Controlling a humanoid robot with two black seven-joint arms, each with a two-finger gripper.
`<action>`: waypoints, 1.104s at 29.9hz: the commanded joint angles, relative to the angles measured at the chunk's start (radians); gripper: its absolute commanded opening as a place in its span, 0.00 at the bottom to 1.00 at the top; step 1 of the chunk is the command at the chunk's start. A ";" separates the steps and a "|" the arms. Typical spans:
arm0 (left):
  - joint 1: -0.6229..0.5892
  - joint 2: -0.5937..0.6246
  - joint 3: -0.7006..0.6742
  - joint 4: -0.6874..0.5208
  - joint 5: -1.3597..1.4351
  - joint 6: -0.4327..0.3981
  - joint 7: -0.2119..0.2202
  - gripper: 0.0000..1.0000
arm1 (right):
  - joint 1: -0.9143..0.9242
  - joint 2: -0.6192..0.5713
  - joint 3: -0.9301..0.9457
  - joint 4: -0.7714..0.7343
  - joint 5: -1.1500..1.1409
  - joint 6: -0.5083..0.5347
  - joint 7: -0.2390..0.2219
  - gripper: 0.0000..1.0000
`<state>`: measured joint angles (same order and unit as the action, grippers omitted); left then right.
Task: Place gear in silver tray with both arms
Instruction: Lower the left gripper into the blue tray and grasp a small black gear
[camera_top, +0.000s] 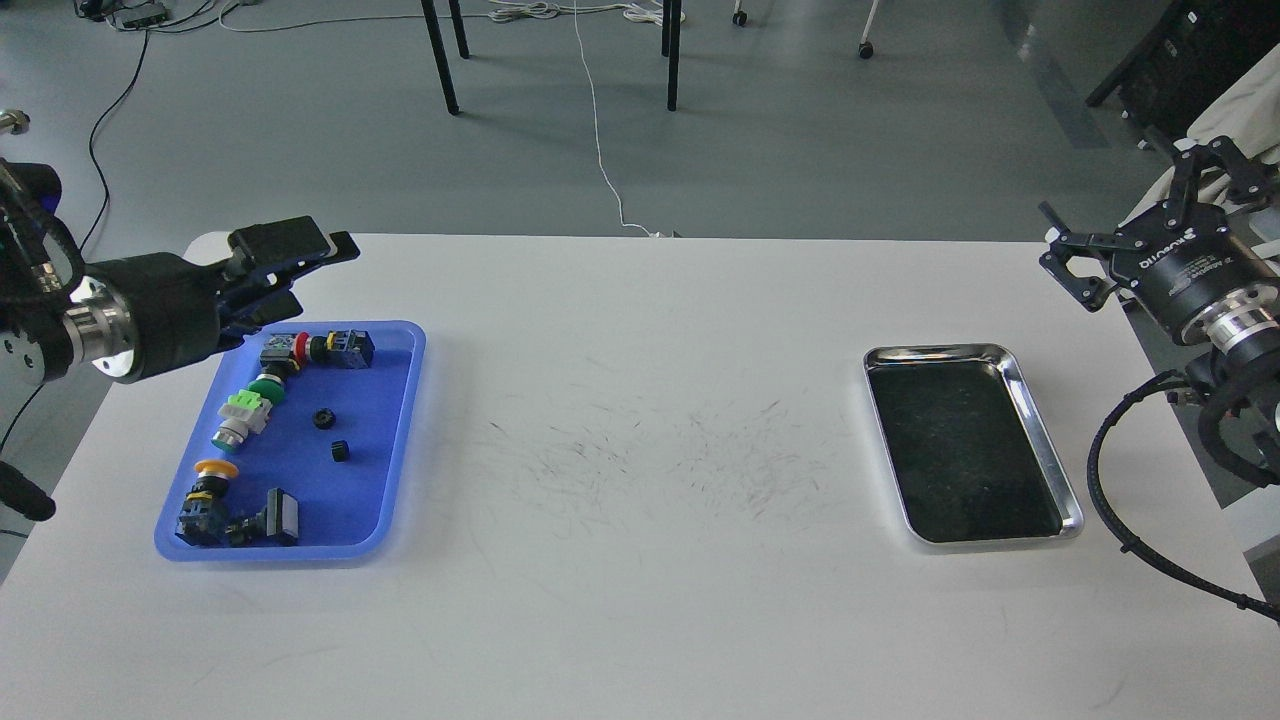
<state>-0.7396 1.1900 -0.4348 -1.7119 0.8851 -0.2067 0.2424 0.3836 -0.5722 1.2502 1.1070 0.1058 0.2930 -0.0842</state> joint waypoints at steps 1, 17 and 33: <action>0.000 0.003 0.085 0.000 0.142 0.001 0.021 0.98 | -0.003 0.000 -0.002 0.001 0.000 0.000 0.000 0.99; 0.003 -0.153 0.229 0.169 0.558 0.006 0.037 0.98 | -0.025 0.000 0.000 -0.004 0.000 0.001 0.001 0.99; 0.022 -0.329 0.246 0.345 0.767 0.020 0.018 0.89 | -0.031 -0.001 0.000 -0.012 0.000 0.000 0.027 0.99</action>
<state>-0.7209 0.8885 -0.1906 -1.3894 1.6361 -0.1872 0.2620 0.3568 -0.5735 1.2503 1.0961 0.1058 0.2931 -0.0569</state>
